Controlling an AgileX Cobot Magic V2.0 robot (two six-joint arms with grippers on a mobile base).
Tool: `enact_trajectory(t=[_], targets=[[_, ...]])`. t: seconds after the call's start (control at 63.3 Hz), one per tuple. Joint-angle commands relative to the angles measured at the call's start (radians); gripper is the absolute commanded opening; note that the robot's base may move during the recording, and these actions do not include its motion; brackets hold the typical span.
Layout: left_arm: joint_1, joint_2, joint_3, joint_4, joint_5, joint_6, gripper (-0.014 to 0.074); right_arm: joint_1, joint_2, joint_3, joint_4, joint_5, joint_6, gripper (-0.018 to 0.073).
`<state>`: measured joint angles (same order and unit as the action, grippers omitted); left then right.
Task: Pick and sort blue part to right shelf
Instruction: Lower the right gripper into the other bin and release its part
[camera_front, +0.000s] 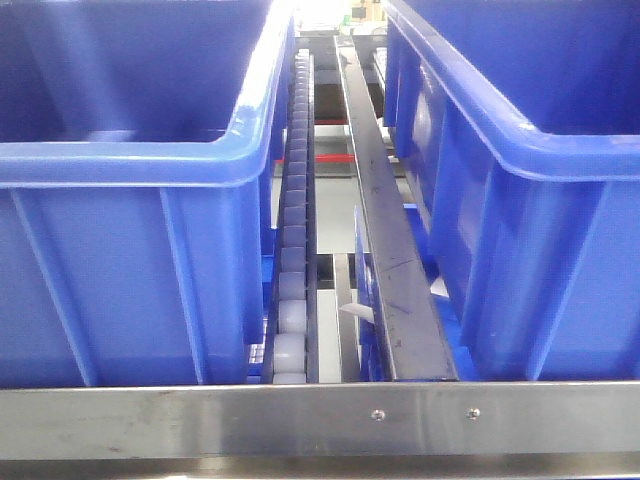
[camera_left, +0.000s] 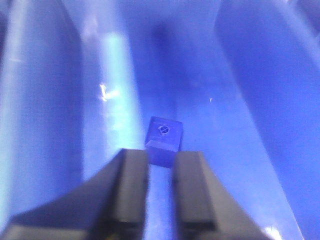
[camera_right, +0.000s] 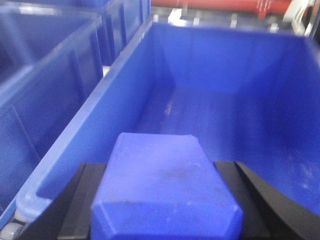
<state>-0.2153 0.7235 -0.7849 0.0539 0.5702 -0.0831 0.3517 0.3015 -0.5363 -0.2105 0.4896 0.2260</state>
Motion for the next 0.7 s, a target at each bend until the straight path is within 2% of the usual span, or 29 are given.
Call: enact_trajectory(t=[0.0, 0.111, 0.348, 0.506, 0.569, 0.68], targets=[[-0.001, -0.073, 0.003, 0.013, -0.087, -0.002, 0.0157, -0.006, 0.107, -0.096, -0.005, -0.077, -0.003, 0.0215], [-0.001, -0.15, 0.035, 0.013, -0.085, -0.002, 0.0133, -0.006, 0.264, -0.22, -0.005, 0.011, -0.003, 0.0215], [-0.001, -0.223, 0.071, 0.013, -0.072, -0.002, 0.0134, -0.033, 0.589, -0.517, -0.003, 0.294, 0.004, 0.0215], [-0.001, -0.235, 0.071, 0.013, -0.059, -0.002, 0.0134, -0.155, 0.765, -0.618, 0.031, 0.38, -0.001, 0.0215], [-0.001, -0.237, 0.071, 0.013, -0.059, -0.002, 0.0134, -0.233, 0.828, -0.638, 0.066, 0.375, -0.065, 0.0215], [-0.001, -0.237, 0.071, 0.013, -0.059, -0.002, 0.0134, -0.312, 0.929, -0.653, 0.134, 0.36, -0.202, 0.0215]])
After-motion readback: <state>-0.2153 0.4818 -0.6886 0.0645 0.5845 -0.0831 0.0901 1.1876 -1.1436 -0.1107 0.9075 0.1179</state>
